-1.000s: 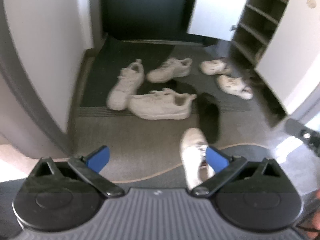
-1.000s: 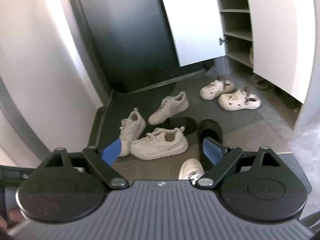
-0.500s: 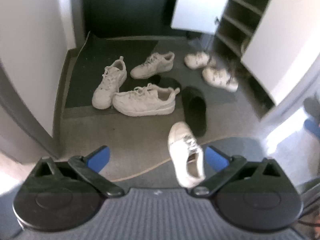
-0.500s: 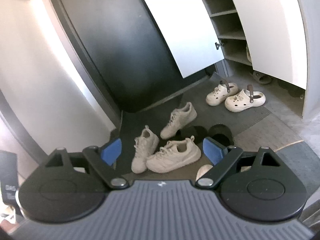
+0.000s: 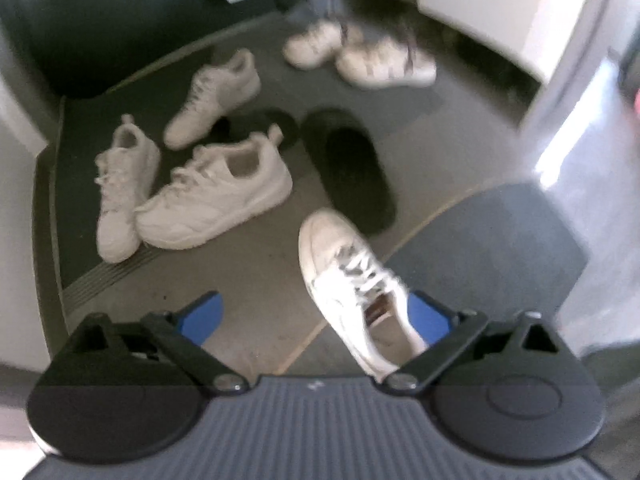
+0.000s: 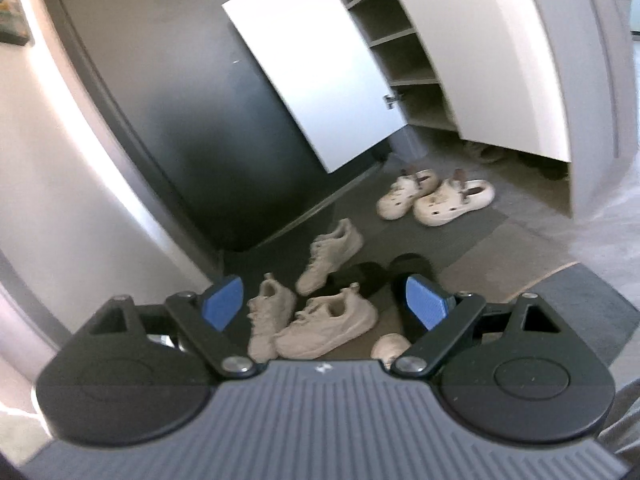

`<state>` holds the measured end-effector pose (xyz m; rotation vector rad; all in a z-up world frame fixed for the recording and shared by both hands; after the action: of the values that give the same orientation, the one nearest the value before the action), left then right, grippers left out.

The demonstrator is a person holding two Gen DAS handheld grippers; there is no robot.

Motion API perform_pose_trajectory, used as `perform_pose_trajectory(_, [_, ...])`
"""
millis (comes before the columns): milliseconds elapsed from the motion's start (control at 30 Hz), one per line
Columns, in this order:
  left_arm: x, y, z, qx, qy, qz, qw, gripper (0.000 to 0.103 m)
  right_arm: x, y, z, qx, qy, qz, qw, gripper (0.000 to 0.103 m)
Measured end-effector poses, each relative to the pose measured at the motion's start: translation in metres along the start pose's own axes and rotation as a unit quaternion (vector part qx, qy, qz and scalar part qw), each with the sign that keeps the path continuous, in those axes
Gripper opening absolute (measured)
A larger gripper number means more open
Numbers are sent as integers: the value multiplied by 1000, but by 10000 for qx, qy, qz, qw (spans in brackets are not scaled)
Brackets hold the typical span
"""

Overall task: Organize scattered shoes
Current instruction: 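Lower the left gripper onto the white sneaker's heel and close, then lift the white sneaker with the left gripper and carry it across the mat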

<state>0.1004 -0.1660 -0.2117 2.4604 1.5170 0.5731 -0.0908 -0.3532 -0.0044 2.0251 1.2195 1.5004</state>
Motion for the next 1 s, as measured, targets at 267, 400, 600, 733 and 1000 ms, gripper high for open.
perform_pose_trajectory(267, [-64,-54,118,1044,476,297,9930,92,-26,1,-7,55,61,357,9993,91])
perform_pose_trajectory(400, [-55,-54,129,791,233,-101,9965,72,-27,-2,0,224,231,472,9984,91])
perform_pose_trajectory(600, [-49,-61,151,760,-75,-972,9923,47,-25,-3,12,387,368,651,9964,91])
perform_pose_trajectory(733, [-46,-65,148,715,-290,-1594,9842,24,-20,-7,19,500,398,644,9959,91])
perform_pose_trajectory(1000, [-5,-78,135,489,-10,-2419,9691,18,-10,-12,26,632,448,599,9952,91])
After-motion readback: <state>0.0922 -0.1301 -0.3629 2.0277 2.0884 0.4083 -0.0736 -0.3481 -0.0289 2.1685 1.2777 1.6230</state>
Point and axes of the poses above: each gripper's, at about its wrist camera, not at the fingertips, and z roughly the way its jaws point, x to its left, y to its top, the point moved 2 cm from there along z, roughly the way its jaws point, and after that the axes turned 8 degrees about y, right-handed, at the moved point
